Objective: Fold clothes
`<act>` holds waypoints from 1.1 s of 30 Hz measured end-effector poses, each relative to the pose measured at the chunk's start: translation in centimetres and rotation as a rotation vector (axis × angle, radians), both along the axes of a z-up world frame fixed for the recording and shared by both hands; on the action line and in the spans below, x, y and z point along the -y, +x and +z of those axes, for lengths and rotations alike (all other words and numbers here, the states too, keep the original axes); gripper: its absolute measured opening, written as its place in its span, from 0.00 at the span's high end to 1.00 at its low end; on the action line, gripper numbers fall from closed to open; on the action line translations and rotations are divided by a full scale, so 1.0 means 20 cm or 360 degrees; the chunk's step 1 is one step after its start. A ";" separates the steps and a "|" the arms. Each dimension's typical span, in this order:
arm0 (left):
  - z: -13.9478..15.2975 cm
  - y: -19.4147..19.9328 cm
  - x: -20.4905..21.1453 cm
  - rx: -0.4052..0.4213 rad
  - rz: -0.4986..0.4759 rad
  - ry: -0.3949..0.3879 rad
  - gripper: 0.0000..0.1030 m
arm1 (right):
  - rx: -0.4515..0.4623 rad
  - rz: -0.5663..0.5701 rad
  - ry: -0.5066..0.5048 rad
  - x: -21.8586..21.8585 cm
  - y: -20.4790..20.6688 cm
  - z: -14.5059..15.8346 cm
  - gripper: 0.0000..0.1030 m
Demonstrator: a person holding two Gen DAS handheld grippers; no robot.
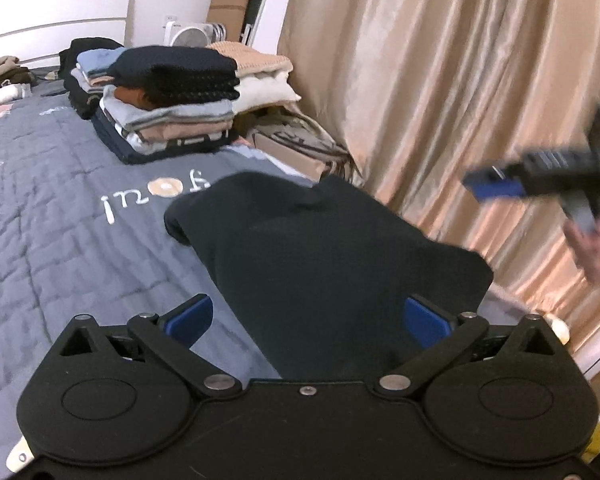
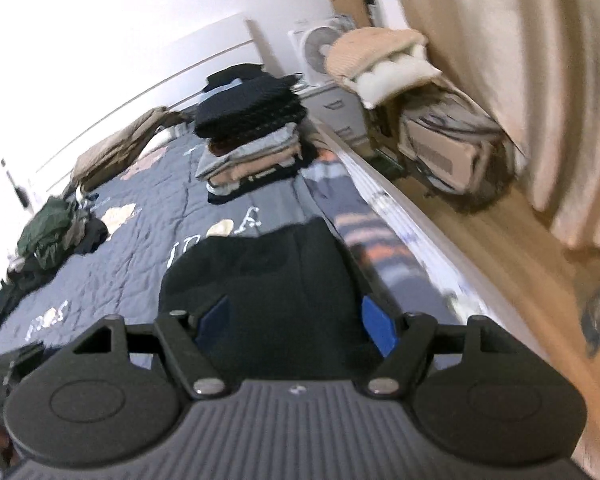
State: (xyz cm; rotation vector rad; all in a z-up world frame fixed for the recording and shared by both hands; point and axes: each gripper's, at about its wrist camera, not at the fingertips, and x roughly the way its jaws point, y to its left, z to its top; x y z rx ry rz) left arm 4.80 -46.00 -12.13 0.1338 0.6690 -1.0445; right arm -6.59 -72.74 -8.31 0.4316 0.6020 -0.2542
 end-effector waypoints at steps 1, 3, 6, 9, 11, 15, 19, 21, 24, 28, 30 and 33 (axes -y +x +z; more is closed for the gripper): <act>-0.03 0.00 0.01 -0.0006 -0.0004 0.0007 0.00 | 0.0001 0.0029 -0.0026 0.01 0.07 0.00 0.29; -0.08 0.02 0.02 -0.0032 -0.0014 0.0013 0.00 | 0.0011 0.0096 -0.0077 0.02 0.20 -0.02 0.29; -0.13 0.04 0.04 -0.0052 -0.0024 0.0021 0.00 | -0.0029 0.0187 -0.0115 0.05 0.40 -0.07 0.29; -0.14 0.06 0.07 -0.0029 -0.0012 0.0032 0.00 | -0.0073 0.0218 -0.0160 0.08 0.56 -0.14 0.29; -0.13 0.07 0.09 -0.0002 -0.0007 0.0033 0.00 | -0.0104 0.0224 -0.0195 0.10 0.64 -0.18 0.29; -0.12 0.08 0.09 0.0007 0.0009 0.0005 0.00 | -0.0247 0.0279 -0.0216 0.11 0.79 -0.31 0.30; -0.12 0.08 0.09 0.0015 0.0026 -0.0023 0.00 | -0.0373 0.0250 -0.0235 0.12 0.87 -0.42 0.63; -0.12 0.08 0.09 0.0018 0.0035 -0.0036 0.00 | -0.0338 0.0125 -0.0060 0.19 0.87 -0.45 0.82; -0.12 0.09 0.08 0.0007 0.0050 -0.0047 0.00 | -0.0158 -0.0021 0.0174 0.29 0.79 -0.42 0.93; -0.12 0.09 0.06 -0.0007 0.0067 -0.0059 0.00 | -0.0067 -0.0128 0.0213 0.34 0.74 -0.44 0.93; -0.12 0.08 0.06 -0.0018 0.0069 -0.0057 0.00 | -0.0131 -0.0123 0.0163 0.33 0.76 -0.48 0.93; -0.12 0.03 0.04 -0.0006 0.0035 -0.0061 0.00 | -0.0169 -0.0086 0.0178 0.34 0.77 -0.50 0.89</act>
